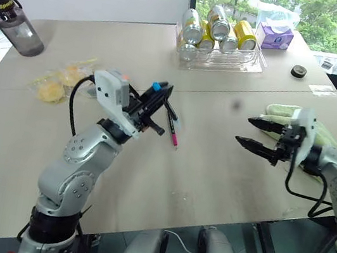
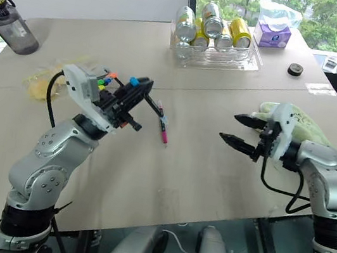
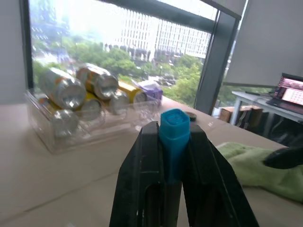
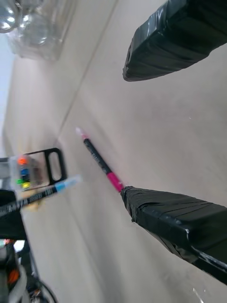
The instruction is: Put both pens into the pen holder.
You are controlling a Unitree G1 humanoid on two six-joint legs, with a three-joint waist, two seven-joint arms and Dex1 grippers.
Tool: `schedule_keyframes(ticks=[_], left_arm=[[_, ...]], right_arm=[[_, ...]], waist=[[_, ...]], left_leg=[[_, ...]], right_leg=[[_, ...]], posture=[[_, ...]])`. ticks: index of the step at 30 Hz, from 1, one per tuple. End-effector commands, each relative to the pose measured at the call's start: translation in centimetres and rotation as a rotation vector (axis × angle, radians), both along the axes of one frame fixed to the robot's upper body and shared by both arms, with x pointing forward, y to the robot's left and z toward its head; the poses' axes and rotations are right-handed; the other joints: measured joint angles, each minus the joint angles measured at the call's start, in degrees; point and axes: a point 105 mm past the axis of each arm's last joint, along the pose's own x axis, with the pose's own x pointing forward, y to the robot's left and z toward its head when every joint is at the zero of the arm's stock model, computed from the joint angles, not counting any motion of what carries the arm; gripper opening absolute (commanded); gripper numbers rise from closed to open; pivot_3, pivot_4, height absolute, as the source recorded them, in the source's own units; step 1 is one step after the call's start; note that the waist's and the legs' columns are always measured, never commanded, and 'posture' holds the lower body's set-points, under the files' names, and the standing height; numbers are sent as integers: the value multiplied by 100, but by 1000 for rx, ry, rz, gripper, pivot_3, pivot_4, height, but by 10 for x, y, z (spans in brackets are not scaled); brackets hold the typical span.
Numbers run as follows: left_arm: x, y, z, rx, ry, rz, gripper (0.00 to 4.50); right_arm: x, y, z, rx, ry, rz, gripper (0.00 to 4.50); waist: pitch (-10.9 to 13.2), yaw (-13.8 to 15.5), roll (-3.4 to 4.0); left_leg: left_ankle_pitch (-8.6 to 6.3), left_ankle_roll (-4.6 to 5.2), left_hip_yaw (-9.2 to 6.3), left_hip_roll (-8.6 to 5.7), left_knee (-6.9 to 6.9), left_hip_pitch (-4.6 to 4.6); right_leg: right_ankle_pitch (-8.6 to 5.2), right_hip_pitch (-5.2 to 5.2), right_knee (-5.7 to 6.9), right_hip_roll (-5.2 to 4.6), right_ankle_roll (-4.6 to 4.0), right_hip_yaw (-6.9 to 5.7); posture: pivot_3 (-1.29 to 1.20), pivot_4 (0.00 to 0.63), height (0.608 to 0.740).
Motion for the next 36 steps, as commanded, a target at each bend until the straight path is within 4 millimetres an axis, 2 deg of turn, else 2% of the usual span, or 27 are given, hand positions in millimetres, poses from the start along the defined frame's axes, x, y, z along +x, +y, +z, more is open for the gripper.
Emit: schedule_keyframes(ticks=[1,4,9,13,15,21,25,31,36], left_arm=[[5,15,17,243,-181,145,0],[5,6,32,487,-359,187,0],[16,3,37,694,-466,296,0],[22,10,34,843,-491,400,0],[27,15,24,888,-447,419,0],[29,22,14,925,-421,461,0],[31,28,14,868,-386,492,0],[35,31,2,831,-334,464,0],[50,39,-3,858,-321,461,0]], right_arm=[[-1,-2,22,44,-66,21,3761],[-2,2,34,104,-97,52,3761],[-5,7,36,108,-78,99,3761],[-3,10,45,136,-112,117,3761],[-1,12,48,140,-125,121,3761],[0,15,52,132,-138,138,3761],[1,14,52,125,-144,138,3761],[-1,14,54,126,-154,139,3761],[-1,13,53,124,-159,128,3761]], waist=[[0,-7,1],[2,18,-2],[2,88,-2],[3,83,-1],[3,82,-1],[3,126,-1],[3,137,-1],[3,131,-1],[3,136,-1]], left_leg=[[0,0,1,0,-2,1],[0,0,-2,-2,0,-5],[-1,2,-10,-5,-4,-10],[-1,1,-11,-3,-10,-11],[-1,1,-10,-3,-10,-10],[-1,2,-16,-3,-9,-14],[-1,2,-17,-4,-7,-15],[0,1,-17,-4,-6,-14],[-1,2,-18,-4,-4,-14]], right_leg=[[0,0,2,0,0,0],[0,-1,-4,-3,0,-3],[1,0,-19,-8,1,-7],[1,-3,-21,-6,1,-7],[1,-3,-19,-6,1,-6],[1,-3,-21,-8,2,-13],[1,-2,-21,-9,2,-15],[1,-3,-18,-8,2,-16],[1,-2,-17,-9,2,-18]], posture=[[0,150,739],[0,150,739],[0,150,739],[0,150,739],[0,150,739],[0,150,739],[0,150,739],[0,150,739],[0,150,739]])
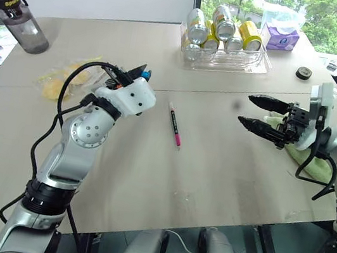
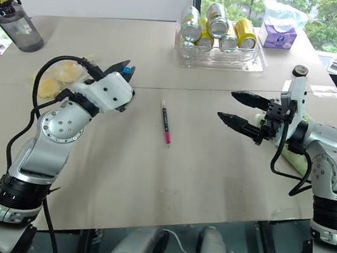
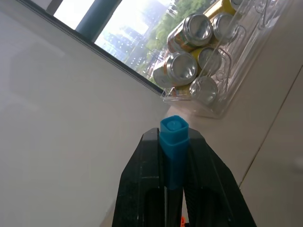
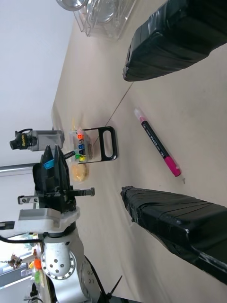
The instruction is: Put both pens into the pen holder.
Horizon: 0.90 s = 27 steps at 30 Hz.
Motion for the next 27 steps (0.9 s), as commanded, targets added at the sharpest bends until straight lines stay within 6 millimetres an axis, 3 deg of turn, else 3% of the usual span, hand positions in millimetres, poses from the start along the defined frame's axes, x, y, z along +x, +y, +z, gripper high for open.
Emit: schedule_keyframes(ticks=[1,6,8,10,14,15,16,17,23,27], left_arm=[[6,6,10,10,-40,-5,0],[11,12,10,8,-39,3,0],[11,16,9,6,-42,26,1026],[12,20,9,11,-45,44,1675],[13,25,9,15,-46,65,3474],[13,26,9,14,-48,70,3650],[13,27,9,14,-48,75,4196],[13,28,8,14,-47,77,4436],[13,31,6,-3,-39,92,4436],[13,17,0,-60,11,10,4436]], right_arm=[[-5,-1,13,-1,-71,2,3761],[-4,-6,13,-4,-74,-16,3761],[-5,-6,13,-5,-76,-19,3833],[-6,-7,13,-4,-76,-21,3833],[-6,-7,12,-3,-76,-25,3833],[-6,-7,12,-4,-77,-26,3833],[-5,-7,12,-5,-77,-26,3833],[-5,-7,12,-5,-77,-26,3833],[-4,-5,12,-6,-78,-22,3833],[-4,-5,11,-10,-77,-22,3833]], waist=[[0,0,0],[0,-1,0],[0,-1,0],[0,-4,0],[0,-8,0],[0,-8,0],[0,-7,0],[0,-7,0],[0,-7,0],[0,-5,0]], left_leg=[[0,0,0,0,0,0],[0,0,0,-1,1,-1],[0,0,-1,-1,1,-1],[0,0,-2,-1,1,-1],[0,0,0,-1,1,0],[0,0,0,-1,1,0],[0,0,-1,-1,1,0],[0,0,-1,-1,1,0],[0,0,0,-1,2,0],[0,0,-1,-1,2,0]], right_leg=[[0,0,0,0,0,0],[0,0,0,-1,0,-1],[0,0,0,-1,0,-1],[0,0,1,-1,0,-1],[0,-1,3,-1,0,0],[0,-1,3,-1,0,0],[0,-1,3,-1,0,-1],[0,-1,3,-1,0,-1],[0,-1,4,-1,0,0],[0,-1,5,-1,0,0]], posture=[[0,150,739],[0,150,739],[0,150,739],[0,150,739],[0,150,739],[0,150,739],[0,150,739],[0,150,739],[0,150,739],[0,150,739]])
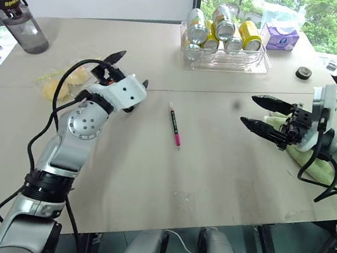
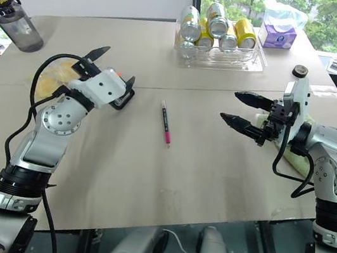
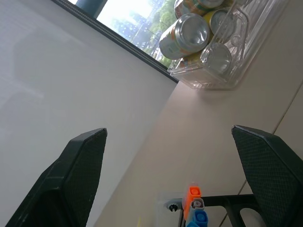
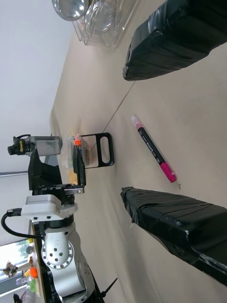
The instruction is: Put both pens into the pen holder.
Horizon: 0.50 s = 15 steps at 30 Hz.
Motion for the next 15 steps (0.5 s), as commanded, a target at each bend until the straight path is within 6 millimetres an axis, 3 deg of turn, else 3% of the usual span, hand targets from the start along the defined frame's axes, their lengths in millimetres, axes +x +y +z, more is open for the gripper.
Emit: schedule_keyframes(ticks=[1,10,15], left_arm=[[-2,-11,3,-81,15,-73,4436],[-8,-62,-15,-681,271,-230,4436],[-31,-67,-37,-586,503,-281,4436]], right_arm=[[-4,0,12,-2,-61,5,3833],[-7,8,-15,-94,-32,0,3833],[-8,32,-29,-111,-16,-16,3833]], waist=[[0,1,0],[0,-6,-3],[-2,-154,0]], left_leg=[[0,0,0,0,1,0],[0,0,-4,-1,13,-6],[1,-2,6,3,10,8]], right_leg=[[0,0,0,0,0,0],[0,-1,7,-1,1,-4],[-1,-4,32,4,0,11]], posture=[[0,150,739],[0,150,739],[0,150,739]])
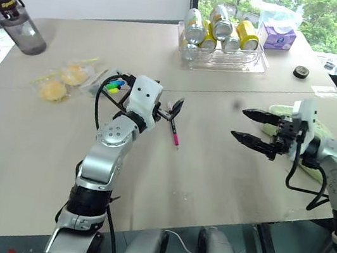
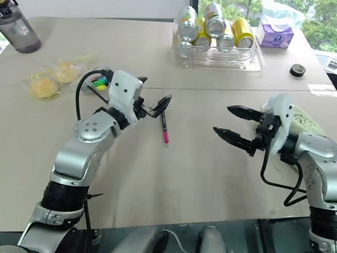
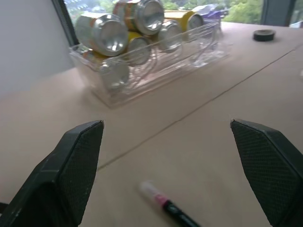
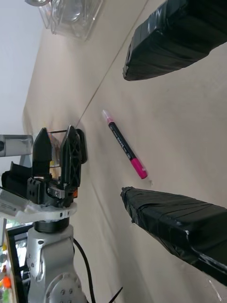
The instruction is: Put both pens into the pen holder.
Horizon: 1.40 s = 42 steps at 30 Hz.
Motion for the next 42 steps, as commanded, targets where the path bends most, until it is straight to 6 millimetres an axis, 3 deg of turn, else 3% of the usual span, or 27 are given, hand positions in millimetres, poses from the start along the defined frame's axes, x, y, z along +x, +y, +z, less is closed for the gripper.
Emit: schedule_keyframes(ticks=[1,3,7,11,17,20,23,25,27,32,35,38,42], left_arm=[[-21,6,-3,97,90,-88,4436],[-30,17,-2,108,140,-101,4436],[-68,53,2,178,285,-184,4436],[-98,83,6,188,394,-186,4436],[-128,110,5,166,452,-155,4436],[-137,118,8,154,451,-126,4436],[-147,121,8,152,466,-111,4436],[-150,120,9,152,468,-105,4500],[-151,119,9,148,463,-103,4500],[-149,109,8,134,447,-114,4500],[-138,101,21,82,347,-130,4500],[-127,90,29,-13,275,-163,4500],[-103,69,27,-250,198,-179,4500]], right_arm=[[-3,19,-2,-24,-39,-5,3833],[-3,33,-9,-26,-33,-8,3833],[5,73,-31,-47,25,-65,3833],[22,100,-46,-115,42,-139,3833],[35,146,-63,-194,71,-181,3833],[43,158,-74,-241,112,-240,3833],[43,160,-92,-317,142,-258,3833],[41,158,-102,-358,165,-265,3312],[41,155,-104,-370,162,-278,2554],[46,144,-102,-383,145,-326,98],[52,132,-92,-283,254,-382,2],[56,117,-77,-220,219,-375,2],[38,107,-40,-36,177,-231,2]], waist=[[0,-39,0],[0,-43,1],[0,-69,-1],[1,-92,1],[0,-67,0],[0,-97,0],[0,-93,0],[-1,-108,1],[-3,-116,0],[-4,-140,1],[-4,-115,1],[-5,-48,-1],[-4,-21,3]], left_leg=[[1,-1,2,0,-1,3],[2,-4,7,1,0,7],[3,-6,5,4,-2,7],[4,-8,6,1,-7,3],[4,-9,-6,1,-13,5],[4,-10,-3,0,-13,7],[4,-10,-6,-1,-14,6],[4,-10,-4,-2,-15,6],[4,-10,-6,-2,-15,11],[6,-13,-5,-1,-19,18],[6,-13,-8,-2,-19,18],[6,-13,-13,-5,-17,18],[6,-12,-11,-7,-18,14]], right_leg=[[0,0,2,1,0,3],[0,0,9,4,0,8],[-1,-4,9,5,-2,7],[-1,-10,2,5,-2,6],[-2,-3,-4,6,-4,-7],[-2,-2,-4,6,-4,-4],[-2,-1,-7,4,-4,-8],[-2,0,-11,4,-4,-6],[-2,5,-10,4,-4,-7],[-2,7,-1,5,-5,-4],[-2,7,-2,3,-5,-8],[-2,8,-7,1,-4,-14],[-2,8,-12,-1,-3,-9]], posture=[[0,150,739],[0,150,739],[0,150,739],[0,150,739],[0,150,739],[0,150,739],[0,150,739],[0,150,739],[0,150,739],[0,150,739],[0,150,739],[0,150,739],[0,150,739]])
